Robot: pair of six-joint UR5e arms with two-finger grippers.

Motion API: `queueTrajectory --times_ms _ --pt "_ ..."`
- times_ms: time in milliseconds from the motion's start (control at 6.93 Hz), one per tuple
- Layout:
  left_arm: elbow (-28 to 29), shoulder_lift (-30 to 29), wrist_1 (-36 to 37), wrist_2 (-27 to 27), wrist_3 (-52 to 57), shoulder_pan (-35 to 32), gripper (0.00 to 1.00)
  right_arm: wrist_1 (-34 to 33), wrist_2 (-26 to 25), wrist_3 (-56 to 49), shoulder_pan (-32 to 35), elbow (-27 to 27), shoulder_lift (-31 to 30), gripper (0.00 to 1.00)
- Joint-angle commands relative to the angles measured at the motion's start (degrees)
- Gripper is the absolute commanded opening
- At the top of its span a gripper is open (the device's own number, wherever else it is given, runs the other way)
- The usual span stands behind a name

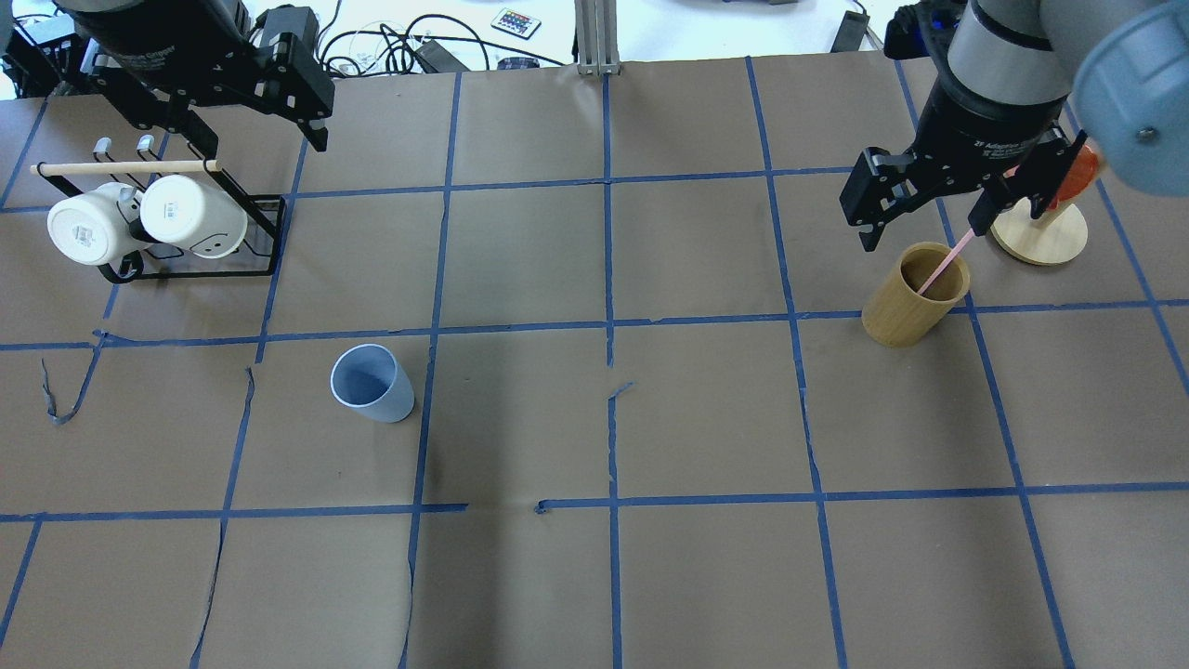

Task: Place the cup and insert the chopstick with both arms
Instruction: 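Close the right gripper on the pink chopstick in the wooden cup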

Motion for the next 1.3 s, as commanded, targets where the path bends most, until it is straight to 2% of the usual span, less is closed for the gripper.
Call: queueTrajectory --times_ms 0,1155 --pt "-0.25 0.33 -0.08 0.07 0.17 0.03 1.0 -0.74 0.0 -0.34 -0.17 0.47 0.02 1.0" --pt "-1.4 1.13 0.01 0.07 0.69 -0.14 1.0 -1.62 0.08 0.35 -0.96 0.47 1.5 1.0"
